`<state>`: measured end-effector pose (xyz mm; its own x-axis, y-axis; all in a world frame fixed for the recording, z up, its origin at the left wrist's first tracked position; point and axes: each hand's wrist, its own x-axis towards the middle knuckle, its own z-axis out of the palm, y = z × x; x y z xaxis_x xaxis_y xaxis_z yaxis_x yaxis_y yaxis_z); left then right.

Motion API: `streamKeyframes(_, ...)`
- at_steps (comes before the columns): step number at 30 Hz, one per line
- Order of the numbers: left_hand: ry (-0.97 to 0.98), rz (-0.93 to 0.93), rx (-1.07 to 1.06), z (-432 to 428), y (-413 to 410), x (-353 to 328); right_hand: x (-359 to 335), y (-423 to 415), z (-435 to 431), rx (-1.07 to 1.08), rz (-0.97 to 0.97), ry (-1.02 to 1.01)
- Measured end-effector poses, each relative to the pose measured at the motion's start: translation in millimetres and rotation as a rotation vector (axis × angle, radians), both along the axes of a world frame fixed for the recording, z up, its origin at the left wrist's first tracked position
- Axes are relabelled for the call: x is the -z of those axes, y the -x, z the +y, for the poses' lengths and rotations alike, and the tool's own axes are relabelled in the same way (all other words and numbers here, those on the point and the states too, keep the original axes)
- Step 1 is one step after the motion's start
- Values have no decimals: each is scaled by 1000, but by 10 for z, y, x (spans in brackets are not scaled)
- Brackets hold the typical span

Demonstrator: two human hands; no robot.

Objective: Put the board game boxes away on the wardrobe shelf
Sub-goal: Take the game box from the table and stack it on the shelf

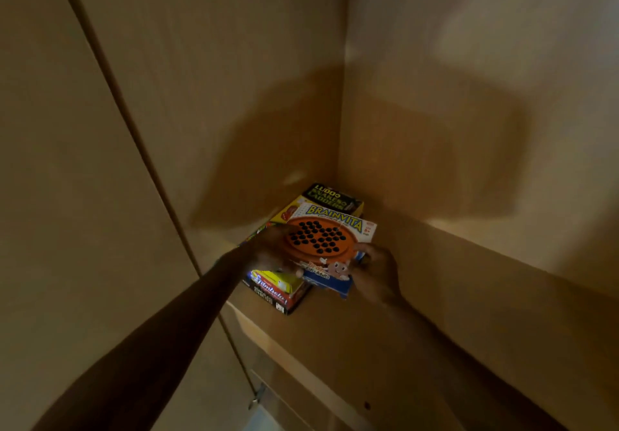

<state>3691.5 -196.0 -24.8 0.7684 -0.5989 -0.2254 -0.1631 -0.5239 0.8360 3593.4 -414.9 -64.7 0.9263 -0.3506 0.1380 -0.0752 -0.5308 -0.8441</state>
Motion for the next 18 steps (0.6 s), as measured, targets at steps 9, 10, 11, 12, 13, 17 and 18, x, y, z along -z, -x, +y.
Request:
streamKeyframes(9,-304,-513,-291,192,-70,167,71,-258,-2,-185,-27,7)
streamKeyframes(10,-295,-535,-309,197,-43,172,78,-269,14,-193,-30,21)
streamKeyframes(11,-288,-543,-332,202,-27,183,85,-279,34,-199,-32,22)
streamKeyframes(12,-279,-556,-352,198,-12,186,90,-288,49,-208,-29,29)
streamKeyframes(13,-279,-563,-364,202,-12,202,99,-296,59,-220,-34,29)
streamKeyframes(17,-293,-581,-400,177,40,217,130,-282,90,-257,-63,36)
streamKeyframes(18,-292,-581,-408,168,34,229,143,-280,90,-262,-65,26)
